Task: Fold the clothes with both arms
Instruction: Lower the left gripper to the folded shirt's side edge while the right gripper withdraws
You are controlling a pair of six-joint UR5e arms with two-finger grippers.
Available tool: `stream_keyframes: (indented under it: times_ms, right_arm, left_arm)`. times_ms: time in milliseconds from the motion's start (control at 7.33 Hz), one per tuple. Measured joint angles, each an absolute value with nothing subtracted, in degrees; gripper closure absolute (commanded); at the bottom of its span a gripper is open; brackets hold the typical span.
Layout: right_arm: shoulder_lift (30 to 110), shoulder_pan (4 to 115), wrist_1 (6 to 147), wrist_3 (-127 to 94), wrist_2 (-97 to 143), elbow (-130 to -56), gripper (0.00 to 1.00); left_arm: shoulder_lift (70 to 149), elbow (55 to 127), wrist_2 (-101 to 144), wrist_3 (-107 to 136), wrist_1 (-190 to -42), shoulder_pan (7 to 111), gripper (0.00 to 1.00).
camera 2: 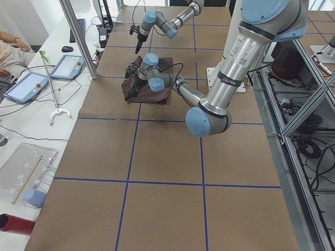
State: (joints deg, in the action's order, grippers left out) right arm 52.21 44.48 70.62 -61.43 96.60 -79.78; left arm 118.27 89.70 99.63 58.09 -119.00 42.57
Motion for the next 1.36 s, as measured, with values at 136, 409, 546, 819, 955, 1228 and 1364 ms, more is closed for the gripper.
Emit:
stream_keyframes:
  times_ms: [136, 409, 546, 819, 955, 1228, 1364]
  right_arm:
    - [52.55, 44.59, 70.59, -60.91, 97.23, -80.86, 0.0]
    - [52.93, 44.64, 70.58, -60.68, 97.66, -81.92, 0.0]
    - [52.96, 44.64, 70.58, -60.66, 97.71, -82.09, 0.0]
    - [52.99, 44.65, 70.58, -60.65, 97.73, -82.11, 0.0]
    - [52.99, 44.65, 70.58, -60.64, 97.72, -82.11, 0.0]
    - [53.06, 44.65, 70.58, -60.64, 97.66, -82.09, 0.0]
    - [53.07, 44.65, 70.58, -60.63, 97.63, -82.07, 0.0]
  left_arm:
    - [115.07, 93.31, 99.83, 59.91, -119.24, 40.75, 0.0]
    - [110.93, 97.44, 99.59, 65.45, -119.7, 36.0, 0.43]
    - [110.05, 98.33, 99.2, 67.46, -119.76, 33.91, 0.43]
    - [108.7, 98.81, 98.54, 68.91, -119.73, 31.28, 0.43]
    - [108.12, 98.83, 98.42, 69.03, -119.69, 30.76, 0.43]
    - [107.8, 98.82, 98.43, 69.04, -119.57, 30.51, 0.43]
    - [107.78, 98.82, 98.48, 69.06, -119.55, 30.29, 0.43]
